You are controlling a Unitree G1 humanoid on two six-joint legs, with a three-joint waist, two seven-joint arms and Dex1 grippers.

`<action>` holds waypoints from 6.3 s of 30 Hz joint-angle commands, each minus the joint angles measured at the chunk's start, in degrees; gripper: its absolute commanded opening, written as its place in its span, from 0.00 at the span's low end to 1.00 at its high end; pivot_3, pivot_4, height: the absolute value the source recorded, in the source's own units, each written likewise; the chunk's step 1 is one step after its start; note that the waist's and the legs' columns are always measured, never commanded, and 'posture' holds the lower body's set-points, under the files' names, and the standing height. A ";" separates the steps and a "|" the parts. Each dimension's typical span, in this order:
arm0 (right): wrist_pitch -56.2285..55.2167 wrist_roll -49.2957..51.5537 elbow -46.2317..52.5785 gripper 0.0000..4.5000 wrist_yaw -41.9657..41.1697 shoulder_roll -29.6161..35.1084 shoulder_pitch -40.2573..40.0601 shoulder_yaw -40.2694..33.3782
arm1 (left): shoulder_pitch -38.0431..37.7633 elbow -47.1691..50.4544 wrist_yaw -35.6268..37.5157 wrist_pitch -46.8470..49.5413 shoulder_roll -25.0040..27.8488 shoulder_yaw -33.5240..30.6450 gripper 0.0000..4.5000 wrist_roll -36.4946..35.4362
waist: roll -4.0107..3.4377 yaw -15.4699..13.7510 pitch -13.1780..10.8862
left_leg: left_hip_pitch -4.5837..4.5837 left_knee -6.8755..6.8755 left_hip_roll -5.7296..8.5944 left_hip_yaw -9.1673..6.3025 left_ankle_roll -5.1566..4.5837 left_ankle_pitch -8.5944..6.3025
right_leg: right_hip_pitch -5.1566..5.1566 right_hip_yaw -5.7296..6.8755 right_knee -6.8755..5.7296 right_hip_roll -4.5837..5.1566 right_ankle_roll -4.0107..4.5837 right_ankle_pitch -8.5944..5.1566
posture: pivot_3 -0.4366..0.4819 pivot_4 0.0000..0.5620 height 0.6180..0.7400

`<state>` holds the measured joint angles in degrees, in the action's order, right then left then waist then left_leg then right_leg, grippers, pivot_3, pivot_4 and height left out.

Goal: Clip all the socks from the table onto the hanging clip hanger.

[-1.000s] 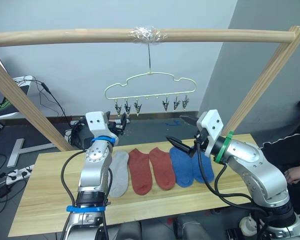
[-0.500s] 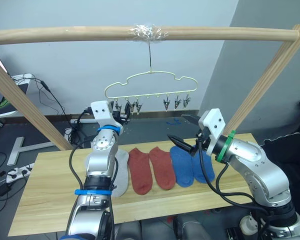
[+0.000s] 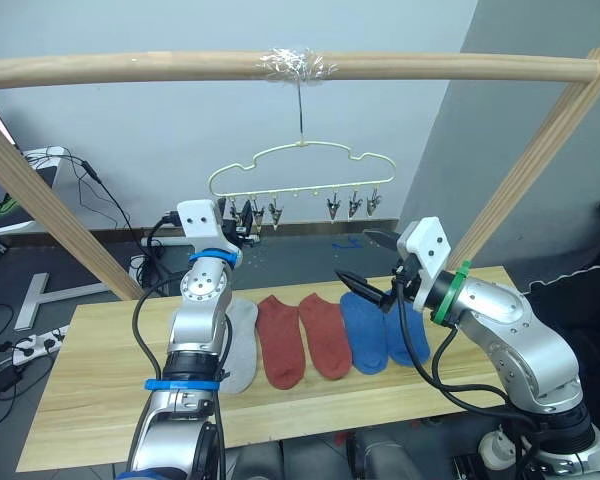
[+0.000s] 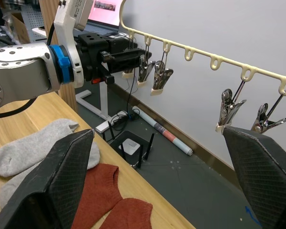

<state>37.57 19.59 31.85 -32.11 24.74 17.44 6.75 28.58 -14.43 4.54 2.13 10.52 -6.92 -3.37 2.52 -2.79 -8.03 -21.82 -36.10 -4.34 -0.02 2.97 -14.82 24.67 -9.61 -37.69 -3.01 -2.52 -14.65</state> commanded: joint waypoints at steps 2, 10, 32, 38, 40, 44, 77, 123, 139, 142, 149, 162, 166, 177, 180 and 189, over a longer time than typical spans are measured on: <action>-0.51 1.07 2.27 1.00 0.16 0.19 1.24 -1.27 | 0.45 2.10 0.71 -1.49 0.18 0.36 0.17 -0.03 | 0.00 0.00 0.00 | 0.00 0.00 0.00 0.00 0.00 0.00 | 0.00 0.00 0.00 0.00 0.01 0.00 | 0.64 0.26 1.00; -0.63 1.10 2.02 1.00 0.39 -0.39 1.65 -1.00 | 0.41 2.31 1.87 -0.29 0.01 0.26 0.00 -0.78 | 0.00 -0.01 -0.01 | 0.00 0.00 0.00 -0.01 0.00 0.00 | 0.00 0.01 -0.01 0.00 0.01 0.00 | 0.65 0.27 1.00; -10.97 -11.75 -47.20 1.00 18.21 -11.59 -4.21 -6.58 | -0.67 4.23 7.71 7.82 1.41 -0.68 0.00 -6.12 | -0.29 1.13 -0.22 | 0.07 -0.08 0.01 0.03 0.01 0.02 | 0.00 0.01 -0.21 0.04 -0.15 -0.05 | 0.67 0.29 1.00; -13.55 -12.30 -54.22 1.00 14.53 -11.19 -1.52 -5.46 | -1.15 4.99 7.57 8.18 1.82 -0.86 0.00 -6.05 | -0.31 1.30 -0.24 | 0.04 -0.06 0.01 0.03 0.01 0.01 | 0.00 0.00 -0.16 0.04 0.02 0.04 | 0.69 0.29 1.00; -13.89 -13.12 -55.33 0.96 13.53 -10.91 -1.70 -4.41 | -1.36 5.31 7.60 8.27 1.88 -0.83 0.00 -6.06 | -0.31 1.28 -0.24 | 0.05 -0.06 0.01 0.02 0.01 0.02 | 0.00 0.00 -0.17 0.04 0.01 0.03 | 0.69 0.29 1.00; -14.13 -14.45 -56.32 0.74 12.21 -10.46 -2.81 -3.40 | -1.52 5.93 7.53 8.63 2.11 -0.86 0.00 -6.04 | -0.31 1.29 -0.24 | 0.06 -0.06 0.01 0.02 0.01 0.02 | -0.01 0.01 -0.19 0.04 -0.05 0.00 | 0.71 0.28 1.00; -3.85 -12.33 -19.50 0.01 1.61 -16.89 -1.06 11.42 | 2.66 11.83 11.13 48.21 2.03 -14.88 0.00 -41.53 | -0.30 1.01 -0.33 | 0.14 -0.04 0.04 -0.43 0.04 0.02 | -0.26 0.36 -0.10 0.06 -0.18 -0.12 | 0.72 0.27 1.00; 13.57 12.37 -14.87 0.01 1.78 -23.15 0.30 -1.48 | -0.67 19.09 9.79 56.87 0.92 -15.19 0.00 -53.35 | -0.51 -0.27 -0.77 | -0.23 -0.01 0.05 -1.33 0.27 0.15 | -0.26 1.20 -0.05 0.10 -0.05 -0.20 | 0.72 0.28 1.00; 13.13 13.93 -12.94 0.01 3.12 -21.20 -1.69 0.15 | -0.49 18.93 9.05 57.41 1.14 -15.18 0.00 -55.08 | -0.54 -0.26 -0.78 | -0.24 -0.01 0.05 -1.35 0.28 0.15 | -0.26 1.23 -0.04 0.10 -0.05 -0.20 | 0.73 0.27 1.00; 11.85 13.53 -14.13 0.01 3.63 -21.64 -0.93 0.22 | -0.49 19.12 8.88 57.76 1.13 -15.25 0.00 -55.53 | -0.54 -0.26 -0.78 | -0.25 -0.01 0.05 -1.35 0.28 0.15 | -0.26 1.23 -0.03 0.10 -0.05 -0.20 | 0.73 0.27 1.00; 9.19 12.25 -16.83 0.01 3.90 -21.71 0.09 1.77 | -0.45 19.39 8.13 59.00 1.33 -15.71 0.00 -58.04 | -0.54 -0.27 -0.79 | -0.26 0.00 0.05 -1.35 0.28 0.15 | -0.26 1.24 -0.02 0.10 -0.05 -0.20 | 0.73 0.28 1.00; 8.03 11.41 -17.88 0.00 3.72 -20.92 0.35 1.67 | -0.92 20.12 8.39 57.69 1.83 -15.54 0.28 -58.78 | -0.57 -0.30 -0.89 | -0.28 0.00 0.05 -1.36 0.28 0.15 | -0.25 1.24 0.00 0.11 -0.05 -0.21 | 0.73 0.28 1.00; 7.69 11.11 -18.36 0.00 3.62 -21.02 0.65 1.93 | -1.11 20.38 8.35 57.91 1.89 -15.50 0.56 -59.09 | -0.57 -0.30 -0.98 | -0.29 0.00 0.05 -1.37 0.28 0.15 | -0.25 1.24 0.01 0.11 -0.05 -0.21 | 0.73 0.29 1.00; 7.30 10.28 -20.82 0.00 3.83 -21.97 2.25 3.98 | -3.80 21.95 8.91 61.03 10.96 -19.92 0.99 -62.57 | -0.55 -0.20 -1.70 | -0.77 -0.01 0.03 -1.38 0.31 0.18 | 0.26 1.26 -0.06 0.11 -0.04 -0.19 | 0.75 0.29 1.00; 8.06 10.72 -21.87 0.00 4.22 -23.31 3.17 4.09 | -4.45 22.22 9.13 61.19 13.43 -20.53 0.99 -63.41 | -0.55 -0.50 -1.70 | -1.07 0.00 0.03 -1.42 0.57 0.32 | 0.64 1.30 -0.21 0.11 0.18 -0.06 | 0.76 0.29 1.00; 7.86 8.67 -25.63 0.63 5.29 -24.41 4.82 4.62 | -7.47 27.31 12.79 59.39 16.72 -17.31 1.00 -61.08 | -0.56 -1.57 -1.71 | -1.08 -0.01 0.02 -1.43 0.62 0.35 | 0.62 1.38 -0.20 0.13 0.14 -0.09 | 0.77 0.29 1.00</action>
<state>45.98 28.23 5.35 -26.97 0.19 21.51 11.46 21.63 8.90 15.34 62.51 25.89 -25.31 -64.71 1.96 -4.36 -9.73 -22.90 -36.11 -4.32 -1.45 3.60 -14.46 25.29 -8.24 -37.89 -2.88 -2.37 -14.74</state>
